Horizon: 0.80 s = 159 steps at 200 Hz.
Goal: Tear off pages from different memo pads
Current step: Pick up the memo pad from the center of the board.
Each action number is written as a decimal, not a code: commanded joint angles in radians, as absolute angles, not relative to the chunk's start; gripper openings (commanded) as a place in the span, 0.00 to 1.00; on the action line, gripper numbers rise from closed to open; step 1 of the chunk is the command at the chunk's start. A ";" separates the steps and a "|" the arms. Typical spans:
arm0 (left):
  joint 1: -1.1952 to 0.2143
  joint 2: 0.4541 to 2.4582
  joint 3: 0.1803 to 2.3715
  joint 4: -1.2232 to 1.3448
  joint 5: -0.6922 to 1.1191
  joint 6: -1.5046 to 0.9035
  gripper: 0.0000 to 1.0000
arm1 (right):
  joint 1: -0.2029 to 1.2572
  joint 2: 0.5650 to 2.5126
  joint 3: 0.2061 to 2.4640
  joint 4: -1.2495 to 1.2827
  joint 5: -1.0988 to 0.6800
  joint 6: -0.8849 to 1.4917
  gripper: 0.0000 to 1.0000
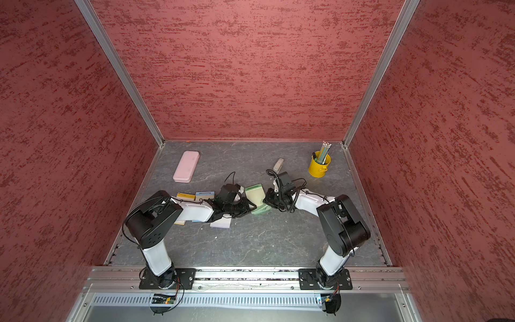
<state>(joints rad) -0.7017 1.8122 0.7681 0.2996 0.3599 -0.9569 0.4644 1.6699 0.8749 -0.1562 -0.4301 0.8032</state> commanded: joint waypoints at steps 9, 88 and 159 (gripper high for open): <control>-0.727 1.833 0.753 0.282 0.367 -0.951 0.32 | 0.489 1.671 0.854 -0.066 -0.536 0.848 0.23; -0.708 1.795 0.744 0.293 0.373 -0.938 0.38 | 0.476 1.701 0.749 0.197 -0.579 0.941 0.11; -0.509 1.476 0.571 0.498 0.363 -0.946 0.83 | 0.446 1.610 0.668 0.510 -0.685 1.096 0.00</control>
